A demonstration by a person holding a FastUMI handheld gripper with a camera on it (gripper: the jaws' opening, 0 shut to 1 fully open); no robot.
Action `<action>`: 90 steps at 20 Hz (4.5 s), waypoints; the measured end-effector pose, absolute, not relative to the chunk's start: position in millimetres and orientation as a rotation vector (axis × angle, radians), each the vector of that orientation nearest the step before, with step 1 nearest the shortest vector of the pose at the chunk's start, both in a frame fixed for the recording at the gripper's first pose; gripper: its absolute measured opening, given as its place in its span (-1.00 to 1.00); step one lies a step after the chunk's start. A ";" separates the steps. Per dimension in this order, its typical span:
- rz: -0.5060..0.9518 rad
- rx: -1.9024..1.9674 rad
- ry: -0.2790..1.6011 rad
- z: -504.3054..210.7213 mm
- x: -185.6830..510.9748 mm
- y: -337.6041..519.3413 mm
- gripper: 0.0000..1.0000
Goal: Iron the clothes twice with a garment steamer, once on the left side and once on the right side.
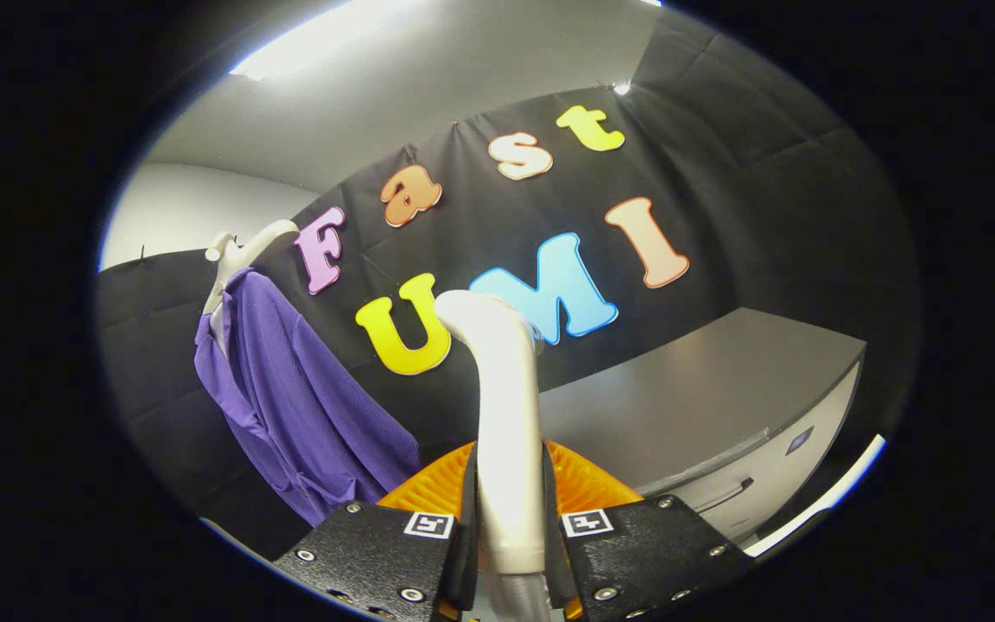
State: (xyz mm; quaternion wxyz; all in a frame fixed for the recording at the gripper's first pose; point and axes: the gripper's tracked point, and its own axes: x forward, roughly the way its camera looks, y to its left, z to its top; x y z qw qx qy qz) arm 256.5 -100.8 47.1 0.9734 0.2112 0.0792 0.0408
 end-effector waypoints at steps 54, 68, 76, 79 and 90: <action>0.311 -0.020 0.034 81.6 225.6 159.0 -0.36; 0.288 -0.036 0.208 -5.8 194.4 151.5 -0.36; 0.283 -0.063 0.293 -59.9 171.6 156.9 -0.36; 0.276 -0.075 0.296 -69.1 168.3 156.6 -0.36; 0.261 -0.079 0.422 -141.0 148.2 140.2 -0.36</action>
